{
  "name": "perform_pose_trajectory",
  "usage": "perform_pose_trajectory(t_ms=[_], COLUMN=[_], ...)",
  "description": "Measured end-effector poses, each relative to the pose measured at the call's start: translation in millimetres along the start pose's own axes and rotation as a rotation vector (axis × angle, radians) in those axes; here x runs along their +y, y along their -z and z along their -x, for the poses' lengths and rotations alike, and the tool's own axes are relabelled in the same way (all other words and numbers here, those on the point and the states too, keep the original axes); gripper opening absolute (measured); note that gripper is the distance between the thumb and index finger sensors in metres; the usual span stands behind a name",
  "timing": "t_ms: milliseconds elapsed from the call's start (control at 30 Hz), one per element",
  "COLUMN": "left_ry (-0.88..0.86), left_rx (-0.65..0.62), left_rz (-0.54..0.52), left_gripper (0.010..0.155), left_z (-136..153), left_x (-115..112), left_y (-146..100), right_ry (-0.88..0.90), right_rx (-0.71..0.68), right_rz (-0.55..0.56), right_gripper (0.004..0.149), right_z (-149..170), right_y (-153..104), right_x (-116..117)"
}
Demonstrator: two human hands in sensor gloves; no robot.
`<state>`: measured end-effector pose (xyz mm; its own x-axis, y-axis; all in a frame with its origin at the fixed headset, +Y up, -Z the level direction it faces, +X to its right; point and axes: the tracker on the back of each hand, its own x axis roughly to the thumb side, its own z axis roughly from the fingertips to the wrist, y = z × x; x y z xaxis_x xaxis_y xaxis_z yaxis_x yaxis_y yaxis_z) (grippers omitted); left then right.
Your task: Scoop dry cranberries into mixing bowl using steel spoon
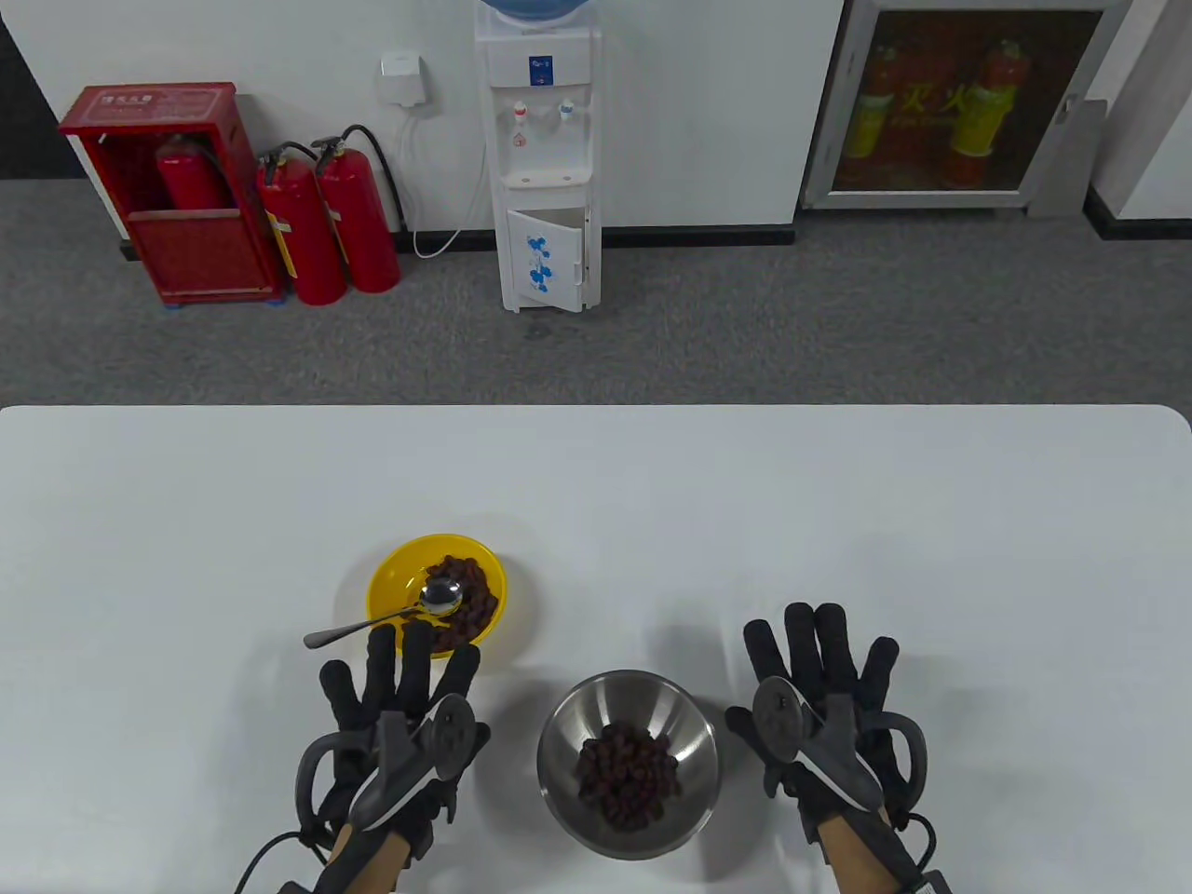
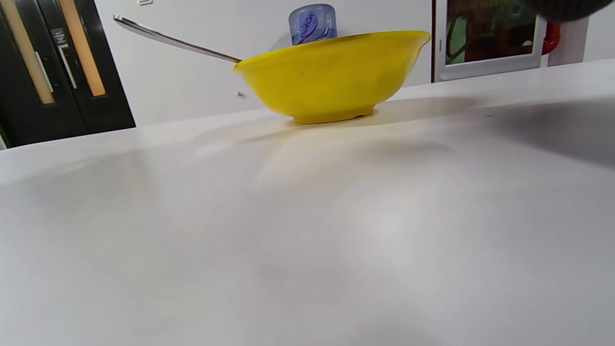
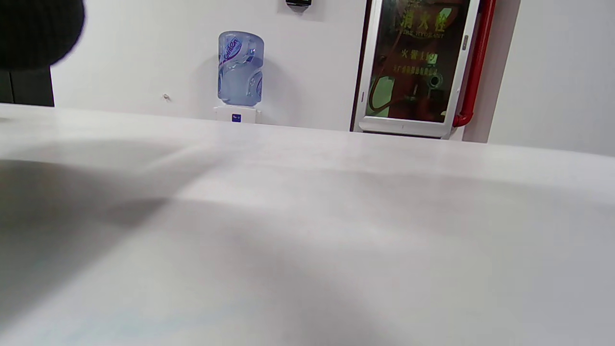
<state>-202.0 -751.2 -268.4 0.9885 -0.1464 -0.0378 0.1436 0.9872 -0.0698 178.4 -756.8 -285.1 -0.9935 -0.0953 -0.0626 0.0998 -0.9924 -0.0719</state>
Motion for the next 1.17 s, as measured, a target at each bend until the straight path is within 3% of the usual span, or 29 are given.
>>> perform_pose_trajectory(t_ms=[833, 1167], left_ry=[-0.112, -0.144], left_rx=[0.005, -0.005], left_rz=[0.092, 0.119], left_gripper=[0.080, 0.079], left_z=[10.2, 11.1], left_x=[-5.5, -6.2], left_y=[3.4, 3.3], right_ry=[-0.002, 0.012], right_rx=[-0.016, -0.029], right_rz=[-0.092, -0.110], right_gripper=[0.095, 0.090], right_z=[-1.6, -2.0], right_y=[0.0, 0.3], right_x=[6.7, 6.3])
